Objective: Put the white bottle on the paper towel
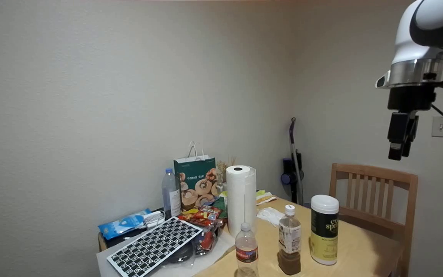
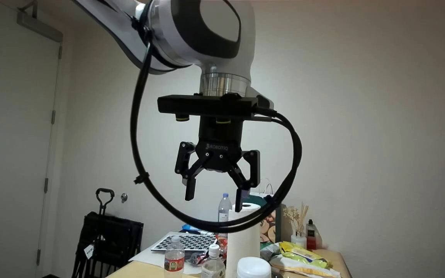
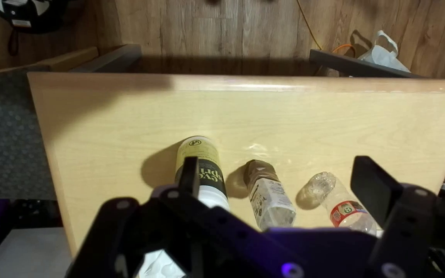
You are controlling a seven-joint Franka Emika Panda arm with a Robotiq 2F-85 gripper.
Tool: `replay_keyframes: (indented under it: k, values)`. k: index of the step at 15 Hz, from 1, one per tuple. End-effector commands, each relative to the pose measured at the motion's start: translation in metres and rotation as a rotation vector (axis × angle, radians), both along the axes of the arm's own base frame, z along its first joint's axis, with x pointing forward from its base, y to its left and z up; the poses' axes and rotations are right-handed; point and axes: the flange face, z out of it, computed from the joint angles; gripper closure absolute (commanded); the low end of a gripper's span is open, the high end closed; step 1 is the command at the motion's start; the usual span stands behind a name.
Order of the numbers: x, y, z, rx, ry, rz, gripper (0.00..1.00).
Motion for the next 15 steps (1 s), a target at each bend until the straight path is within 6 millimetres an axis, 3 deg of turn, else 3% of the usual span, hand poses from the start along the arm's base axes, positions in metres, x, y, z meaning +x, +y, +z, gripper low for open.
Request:
replay_keyframes:
  k: [1,5,7,12,15]
  values:
    - [0.043,-0.001,-0.005,-0.03,0.034,0.082,0.0]
    - [0.073,-0.003,-0.011,-0.063,0.051,0.114,0.0]
    - [0.063,0.001,-0.011,-0.052,0.05,0.081,0.0]
    - [0.072,0.0,-0.011,-0.063,0.059,0.083,0.0]
    - [0.091,0.001,-0.022,-0.066,0.035,0.094,0.0]
